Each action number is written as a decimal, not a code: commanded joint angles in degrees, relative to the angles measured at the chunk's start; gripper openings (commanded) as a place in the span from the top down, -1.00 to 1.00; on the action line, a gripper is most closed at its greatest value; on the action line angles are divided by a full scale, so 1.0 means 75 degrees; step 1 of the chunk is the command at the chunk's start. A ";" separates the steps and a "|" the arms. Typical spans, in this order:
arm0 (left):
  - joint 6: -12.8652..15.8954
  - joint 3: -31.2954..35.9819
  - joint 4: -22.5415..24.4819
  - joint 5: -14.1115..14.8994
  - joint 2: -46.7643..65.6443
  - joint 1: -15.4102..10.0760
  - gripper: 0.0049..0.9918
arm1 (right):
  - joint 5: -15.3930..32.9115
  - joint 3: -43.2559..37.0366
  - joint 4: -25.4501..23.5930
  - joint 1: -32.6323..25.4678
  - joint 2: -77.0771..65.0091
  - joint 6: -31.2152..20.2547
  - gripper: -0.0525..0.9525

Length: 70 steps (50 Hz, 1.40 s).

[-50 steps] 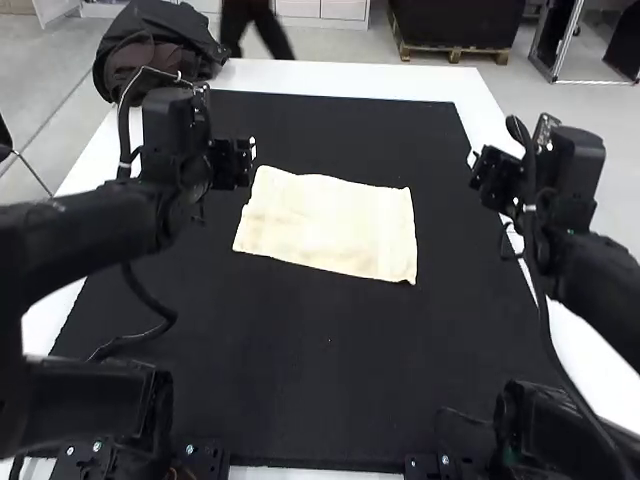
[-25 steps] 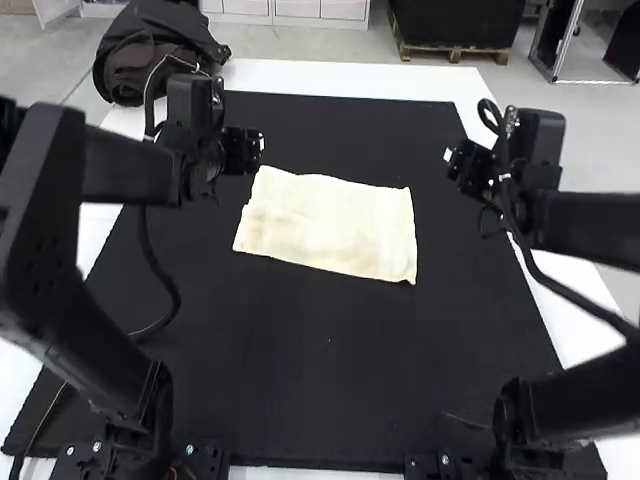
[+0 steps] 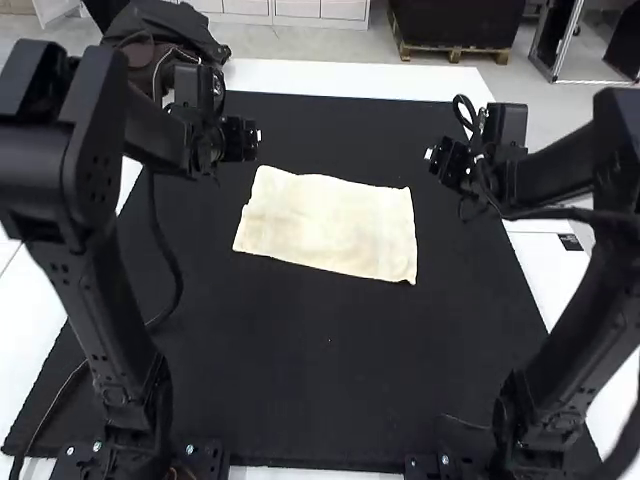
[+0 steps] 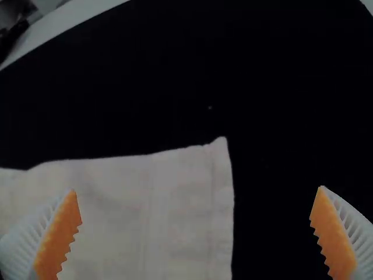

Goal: Fold the towel.

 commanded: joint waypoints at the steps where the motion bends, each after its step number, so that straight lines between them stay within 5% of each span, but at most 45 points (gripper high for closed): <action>1: -0.0074 0.0462 0.0043 0.0107 0.0254 -0.0015 -0.96 | -0.0125 0.0612 0.0042 0.0196 0.0346 0.0093 -0.91; 31: -0.0250 0.2008 -0.0203 0.0119 0.1812 -0.0074 -0.96 | -0.0301 0.2288 -0.0169 0.0407 0.2830 0.0093 -0.91; 70: -0.0461 0.2969 -0.0437 0.0142 0.2785 -0.0296 -0.96 | -0.0289 0.3097 -0.0356 0.0759 0.4073 0.0105 -0.91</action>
